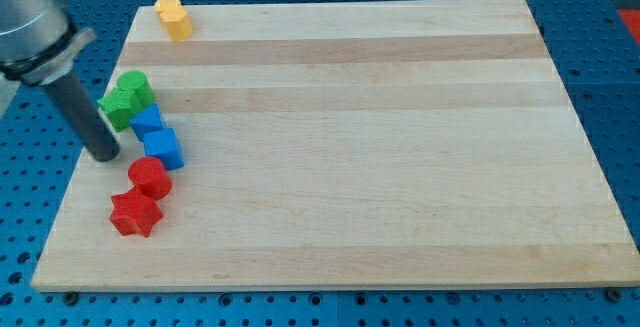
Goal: Push the blue triangle to the top center of the board
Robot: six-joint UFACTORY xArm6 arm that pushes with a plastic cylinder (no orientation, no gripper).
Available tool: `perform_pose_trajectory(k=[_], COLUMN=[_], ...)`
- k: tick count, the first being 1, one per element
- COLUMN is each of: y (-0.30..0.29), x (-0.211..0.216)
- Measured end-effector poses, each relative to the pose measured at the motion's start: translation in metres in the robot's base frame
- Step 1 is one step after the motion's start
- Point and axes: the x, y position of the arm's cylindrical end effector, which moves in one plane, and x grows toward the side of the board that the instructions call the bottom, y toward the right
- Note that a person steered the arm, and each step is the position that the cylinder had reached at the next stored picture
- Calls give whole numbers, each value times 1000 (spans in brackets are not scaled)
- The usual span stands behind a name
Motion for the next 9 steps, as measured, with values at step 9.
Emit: perform_pose_trajectory(k=[9], y=[142], x=[-179])
